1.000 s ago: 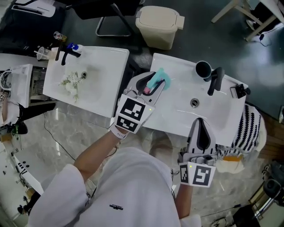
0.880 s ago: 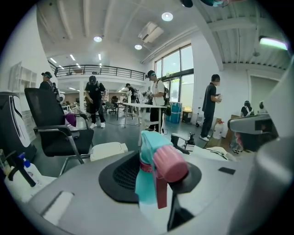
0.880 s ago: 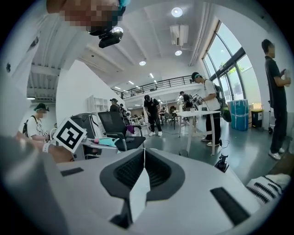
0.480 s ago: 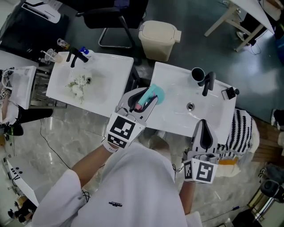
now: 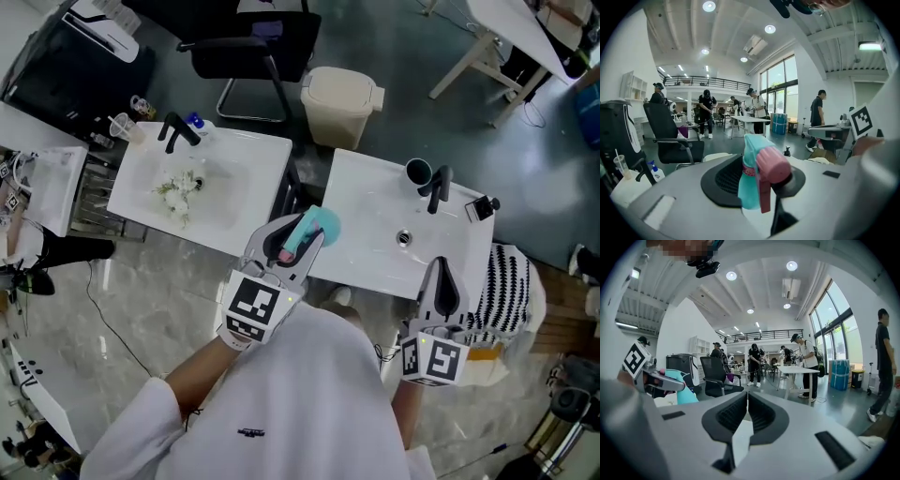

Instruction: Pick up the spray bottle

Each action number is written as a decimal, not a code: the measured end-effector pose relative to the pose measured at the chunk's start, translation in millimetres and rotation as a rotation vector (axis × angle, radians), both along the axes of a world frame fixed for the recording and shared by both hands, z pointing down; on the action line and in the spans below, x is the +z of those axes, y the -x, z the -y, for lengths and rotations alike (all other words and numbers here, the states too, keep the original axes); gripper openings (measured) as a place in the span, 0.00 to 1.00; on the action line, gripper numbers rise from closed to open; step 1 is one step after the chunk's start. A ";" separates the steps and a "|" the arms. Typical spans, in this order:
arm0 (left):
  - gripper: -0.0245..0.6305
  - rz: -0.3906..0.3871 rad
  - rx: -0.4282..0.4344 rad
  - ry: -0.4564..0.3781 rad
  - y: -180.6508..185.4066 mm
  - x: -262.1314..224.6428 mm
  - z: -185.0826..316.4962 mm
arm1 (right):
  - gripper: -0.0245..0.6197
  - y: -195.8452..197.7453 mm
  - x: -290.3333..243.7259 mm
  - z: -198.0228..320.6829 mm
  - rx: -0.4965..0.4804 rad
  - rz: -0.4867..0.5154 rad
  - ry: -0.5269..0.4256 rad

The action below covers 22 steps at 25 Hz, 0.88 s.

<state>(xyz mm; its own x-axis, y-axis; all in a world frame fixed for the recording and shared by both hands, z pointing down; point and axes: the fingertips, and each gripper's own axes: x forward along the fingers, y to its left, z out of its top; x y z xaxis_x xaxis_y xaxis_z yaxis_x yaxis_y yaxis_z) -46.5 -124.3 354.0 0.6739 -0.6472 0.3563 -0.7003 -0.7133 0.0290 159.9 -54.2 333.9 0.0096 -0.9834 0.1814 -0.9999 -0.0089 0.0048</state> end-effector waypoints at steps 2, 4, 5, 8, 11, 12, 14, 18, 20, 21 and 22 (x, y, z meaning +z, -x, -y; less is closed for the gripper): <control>0.25 -0.004 -0.007 -0.004 4.2 -1.2 -2.3 | 0.05 0.2 3.1 -0.9 0.000 -0.007 0.008; 0.25 -0.004 -0.012 -0.004 7.2 -1.0 -1.6 | 0.05 1.0 3.8 -0.3 -0.005 -0.012 0.009; 0.25 0.000 -0.011 -0.005 8.3 -1.3 -1.3 | 0.05 1.9 3.3 -0.6 -0.006 -0.013 0.009; 0.25 0.009 -0.008 -0.006 10.4 -2.8 -2.5 | 0.05 4.9 1.7 -2.1 -0.010 -0.018 0.010; 0.25 0.000 -0.010 -0.002 9.3 -5.0 -3.7 | 0.05 6.0 1.0 -3.3 -0.016 -0.018 0.006; 0.25 -0.001 -0.010 0.001 9.0 -4.4 -4.2 | 0.05 6.3 0.3 -3.8 -0.017 -0.014 0.002; 0.25 -0.002 -0.011 0.007 8.4 -2.7 -5.1 | 0.05 6.5 -1.4 -4.6 -0.017 -0.007 -0.004; 0.25 -0.004 -0.007 0.010 4.3 -1.6 -6.4 | 0.05 4.9 -0.8 -6.7 -0.015 -0.007 0.000; 0.25 0.000 -0.001 0.011 2.1 -1.0 -7.3 | 0.05 5.6 1.2 -8.2 -0.021 -0.012 0.008; 0.25 0.001 0.002 0.011 0.9 -0.9 -7.6 | 0.05 5.3 2.5 -8.4 -0.022 -0.016 0.013; 0.25 0.002 0.004 0.011 -0.5 -0.8 -7.9 | 0.05 4.2 3.9 -8.4 -0.021 -0.017 0.019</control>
